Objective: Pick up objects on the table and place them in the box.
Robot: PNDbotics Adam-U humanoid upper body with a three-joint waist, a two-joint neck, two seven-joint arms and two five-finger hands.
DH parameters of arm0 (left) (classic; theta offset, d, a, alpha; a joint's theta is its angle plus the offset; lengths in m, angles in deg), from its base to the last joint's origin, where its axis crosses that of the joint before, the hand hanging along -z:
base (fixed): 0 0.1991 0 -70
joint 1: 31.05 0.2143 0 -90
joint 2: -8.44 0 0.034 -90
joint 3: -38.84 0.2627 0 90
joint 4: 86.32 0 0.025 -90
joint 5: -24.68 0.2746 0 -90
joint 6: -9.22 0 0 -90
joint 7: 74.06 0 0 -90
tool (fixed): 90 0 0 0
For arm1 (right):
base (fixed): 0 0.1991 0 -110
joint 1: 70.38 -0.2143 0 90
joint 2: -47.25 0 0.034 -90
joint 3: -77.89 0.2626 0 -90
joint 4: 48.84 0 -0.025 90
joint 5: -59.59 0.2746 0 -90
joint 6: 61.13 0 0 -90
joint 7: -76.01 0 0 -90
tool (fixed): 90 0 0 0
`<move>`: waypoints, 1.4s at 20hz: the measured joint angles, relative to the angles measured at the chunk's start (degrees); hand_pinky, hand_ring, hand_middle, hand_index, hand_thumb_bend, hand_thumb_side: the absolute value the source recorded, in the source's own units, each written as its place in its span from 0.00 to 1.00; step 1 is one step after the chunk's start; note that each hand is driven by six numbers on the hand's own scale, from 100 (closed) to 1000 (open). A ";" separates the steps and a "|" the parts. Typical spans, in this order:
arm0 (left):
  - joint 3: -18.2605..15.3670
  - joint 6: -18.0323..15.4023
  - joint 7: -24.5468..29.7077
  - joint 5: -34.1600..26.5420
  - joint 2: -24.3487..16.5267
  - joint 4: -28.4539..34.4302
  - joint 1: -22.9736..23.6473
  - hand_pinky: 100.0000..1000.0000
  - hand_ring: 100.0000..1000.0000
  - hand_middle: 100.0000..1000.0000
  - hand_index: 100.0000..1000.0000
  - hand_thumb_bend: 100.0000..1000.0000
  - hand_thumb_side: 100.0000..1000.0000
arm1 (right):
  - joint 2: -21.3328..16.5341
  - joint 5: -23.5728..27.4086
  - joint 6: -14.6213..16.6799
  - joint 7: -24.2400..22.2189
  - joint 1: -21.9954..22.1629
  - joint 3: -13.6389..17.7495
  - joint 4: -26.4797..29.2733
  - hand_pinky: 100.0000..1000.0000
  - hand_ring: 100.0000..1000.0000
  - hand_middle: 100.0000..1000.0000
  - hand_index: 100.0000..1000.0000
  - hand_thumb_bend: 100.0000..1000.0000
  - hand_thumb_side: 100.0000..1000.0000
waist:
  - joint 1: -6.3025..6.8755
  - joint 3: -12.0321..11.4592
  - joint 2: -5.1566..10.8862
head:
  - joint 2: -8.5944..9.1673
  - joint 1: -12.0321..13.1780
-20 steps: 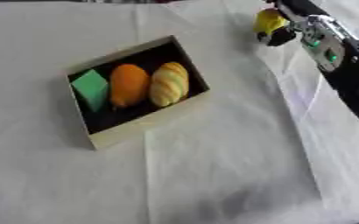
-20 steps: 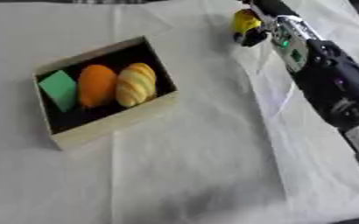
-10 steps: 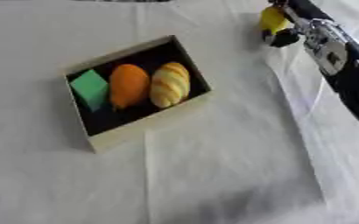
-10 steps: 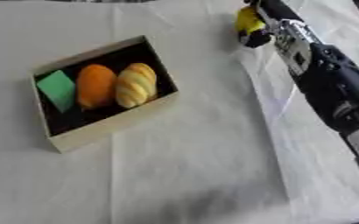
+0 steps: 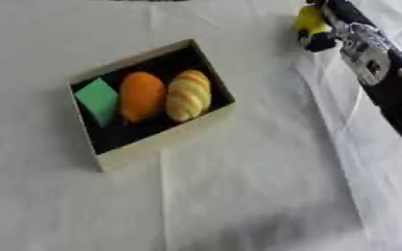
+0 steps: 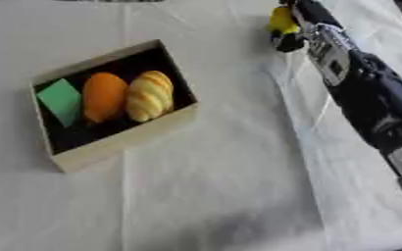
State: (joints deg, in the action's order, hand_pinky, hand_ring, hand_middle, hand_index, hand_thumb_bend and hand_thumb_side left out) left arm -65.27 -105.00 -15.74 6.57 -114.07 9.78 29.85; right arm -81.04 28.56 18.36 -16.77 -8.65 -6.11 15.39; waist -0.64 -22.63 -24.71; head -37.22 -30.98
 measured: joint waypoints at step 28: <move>1.86 0.76 2.91 0.50 0.01 -0.57 -0.18 0.79 0.74 0.66 0.83 0.06 0.39 | 0.45 5.66 -0.57 3.85 11.23 -7.84 36.74 0.72 0.57 0.48 0.64 0.00 0.00 | 1.38 6.93 3.68 | -5.12 4.00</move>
State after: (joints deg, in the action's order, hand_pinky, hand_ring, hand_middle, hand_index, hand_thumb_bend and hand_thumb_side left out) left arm -63.41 -104.24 -12.83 7.07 -114.07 9.21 29.66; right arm -80.59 34.22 17.79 -12.91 2.57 -13.95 52.12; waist 0.74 -15.71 -21.03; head -42.34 -26.98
